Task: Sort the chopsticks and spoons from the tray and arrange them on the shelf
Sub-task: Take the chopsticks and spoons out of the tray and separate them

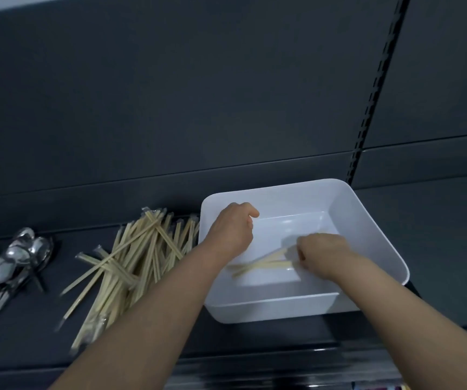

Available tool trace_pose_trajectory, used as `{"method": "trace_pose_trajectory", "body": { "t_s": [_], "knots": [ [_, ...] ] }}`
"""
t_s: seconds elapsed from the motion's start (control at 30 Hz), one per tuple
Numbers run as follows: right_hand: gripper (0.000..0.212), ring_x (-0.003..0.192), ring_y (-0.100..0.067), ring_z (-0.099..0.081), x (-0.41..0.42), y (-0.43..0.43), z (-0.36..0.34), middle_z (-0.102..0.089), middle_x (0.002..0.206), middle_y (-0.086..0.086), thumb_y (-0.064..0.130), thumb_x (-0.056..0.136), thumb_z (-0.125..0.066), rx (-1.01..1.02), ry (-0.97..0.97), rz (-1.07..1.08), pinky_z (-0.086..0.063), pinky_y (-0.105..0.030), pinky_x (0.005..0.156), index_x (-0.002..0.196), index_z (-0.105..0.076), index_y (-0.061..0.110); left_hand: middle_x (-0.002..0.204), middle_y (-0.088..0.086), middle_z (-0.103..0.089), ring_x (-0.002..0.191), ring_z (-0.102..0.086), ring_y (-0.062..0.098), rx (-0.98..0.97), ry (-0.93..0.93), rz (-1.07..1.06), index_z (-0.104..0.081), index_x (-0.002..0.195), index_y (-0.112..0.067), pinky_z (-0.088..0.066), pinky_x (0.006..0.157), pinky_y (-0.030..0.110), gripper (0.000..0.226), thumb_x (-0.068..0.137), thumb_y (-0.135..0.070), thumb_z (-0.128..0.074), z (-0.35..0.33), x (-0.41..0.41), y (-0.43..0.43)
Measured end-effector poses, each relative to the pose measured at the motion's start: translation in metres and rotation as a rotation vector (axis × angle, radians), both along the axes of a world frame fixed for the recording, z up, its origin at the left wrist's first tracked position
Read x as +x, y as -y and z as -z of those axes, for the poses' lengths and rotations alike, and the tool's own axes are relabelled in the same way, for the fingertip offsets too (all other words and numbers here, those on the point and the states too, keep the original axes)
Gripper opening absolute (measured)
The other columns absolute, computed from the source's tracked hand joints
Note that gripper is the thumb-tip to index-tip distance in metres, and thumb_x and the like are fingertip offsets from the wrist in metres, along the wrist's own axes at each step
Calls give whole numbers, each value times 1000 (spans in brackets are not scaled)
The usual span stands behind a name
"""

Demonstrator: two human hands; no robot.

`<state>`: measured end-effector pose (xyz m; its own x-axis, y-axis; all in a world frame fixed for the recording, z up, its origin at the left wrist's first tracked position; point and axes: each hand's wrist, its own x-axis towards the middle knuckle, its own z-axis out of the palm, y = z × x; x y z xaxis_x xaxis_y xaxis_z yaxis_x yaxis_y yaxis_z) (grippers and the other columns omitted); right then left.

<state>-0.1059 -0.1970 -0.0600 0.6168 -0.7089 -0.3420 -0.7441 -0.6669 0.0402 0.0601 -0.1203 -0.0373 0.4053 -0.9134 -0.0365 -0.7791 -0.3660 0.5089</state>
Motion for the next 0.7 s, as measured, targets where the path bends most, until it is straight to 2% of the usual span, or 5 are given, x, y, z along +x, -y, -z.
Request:
{"method": "trace_pose_trajectory", "body": {
  "t_s": [0.13, 0.33, 0.47, 0.57, 0.7],
  "knots": [
    [16, 106, -20, -56, -6, -4, -20, -59, 116, 2, 19, 93, -43, -80, -21, 84, -35, -29, 77, 104, -52, 27, 126, 5, -58, 114, -54, 22, 84, 35, 60, -60, 124, -14, -45, 95, 32, 29, 95, -14, -54, 5, 9, -14],
    [25, 104, -16, -58, -13, -22, -60, -59, 108, 10, 16, 91, -50, -112, -29, 141, -33, -26, 74, 97, -57, 38, 132, 3, -55, 123, -48, 21, 144, 123, 121, -56, 128, -15, -40, 96, 30, 31, 98, -16, -47, 20, 11, -20],
    [29, 96, -20, -52, -25, -37, -59, -56, 107, 4, 12, 89, -44, -168, 45, 284, -36, -29, 70, 113, -55, 25, 136, 5, -49, 125, -43, 25, 206, 213, 189, -47, 134, -13, -38, 100, 34, 38, 97, -6, -41, 26, 5, -8],
    [25, 84, -23, -45, -37, -42, -59, -51, 99, -1, 8, 87, -43, -188, 156, 433, -35, -30, 66, 111, -47, 14, 141, 6, -43, 127, -40, 27, 288, 243, 202, -39, 140, -13, -38, 104, 38, 47, 95, -3, -37, 31, 3, 4],
    [23, 80, -23, -45, -43, -43, -56, -56, 104, -3, 6, 86, -44, -174, 252, 482, -34, -29, 62, 107, -47, 12, 128, 4, -51, 117, -47, 26, 407, 345, 242, -48, 128, -15, -43, 96, 37, 34, 95, -20, -49, 37, -2, 13]
  ]
}}
